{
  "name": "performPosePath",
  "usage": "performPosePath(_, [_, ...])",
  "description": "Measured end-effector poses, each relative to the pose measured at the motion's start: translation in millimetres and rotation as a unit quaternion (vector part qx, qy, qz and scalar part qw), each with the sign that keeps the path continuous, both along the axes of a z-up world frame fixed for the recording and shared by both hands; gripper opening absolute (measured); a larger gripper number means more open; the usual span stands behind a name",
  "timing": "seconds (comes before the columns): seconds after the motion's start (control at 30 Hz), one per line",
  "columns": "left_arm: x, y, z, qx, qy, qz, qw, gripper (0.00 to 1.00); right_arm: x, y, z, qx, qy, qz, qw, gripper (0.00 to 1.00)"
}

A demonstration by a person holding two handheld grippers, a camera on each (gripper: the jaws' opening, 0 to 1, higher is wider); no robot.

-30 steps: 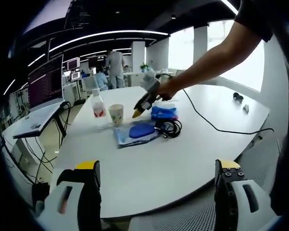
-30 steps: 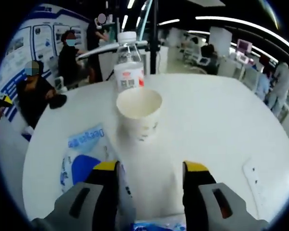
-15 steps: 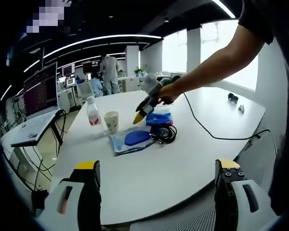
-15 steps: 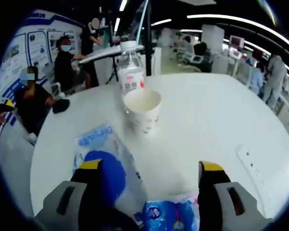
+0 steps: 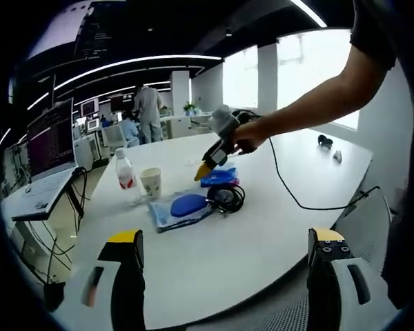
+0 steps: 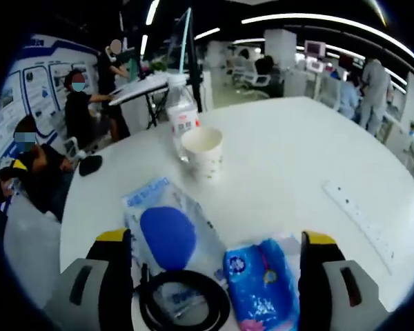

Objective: Arrange the tabletop items into an orderly group along one side of the table until the central work area is clear of visible clutter.

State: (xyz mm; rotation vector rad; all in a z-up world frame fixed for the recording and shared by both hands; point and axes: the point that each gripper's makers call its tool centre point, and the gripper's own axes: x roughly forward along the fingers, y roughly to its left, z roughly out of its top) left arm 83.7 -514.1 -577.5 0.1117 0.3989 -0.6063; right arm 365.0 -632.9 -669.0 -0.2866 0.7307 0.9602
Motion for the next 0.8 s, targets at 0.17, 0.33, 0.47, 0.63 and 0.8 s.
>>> performPosePath(0.17, [0.0,-1,1.0,0.003,-0.001,-0.004,1.0,0.99,-25,-15,3.1,0.009,0.005,-0.02,0.9997,1.0])
performPosePath(0.33, [3.8,-5,4.3,0.005,-0.006,-0.011,0.9999,0.99,-49,-32,7.4,0.029,0.013,-0.05,0.9983,1.0])
performPosePath(0.47, [6.7,-13,8.3,0.004,-0.012,-0.023,0.9996,0.99,-65,-45,10.7,0.041,0.011,-0.074,0.9964,1.0])
performPosePath(0.63, [6.3,-20,7.8,0.006,-0.013,-0.041,0.9991,0.99,-81,-57,12.9,0.059,0.008,-0.102,0.993,1.0])
performPosePath(0.8, [11.0,-21,4.1,0.009,-0.011,-0.05,0.9987,0.99,-100,-64,13.3,0.061,-0.002,-0.123,0.9906,1.0])
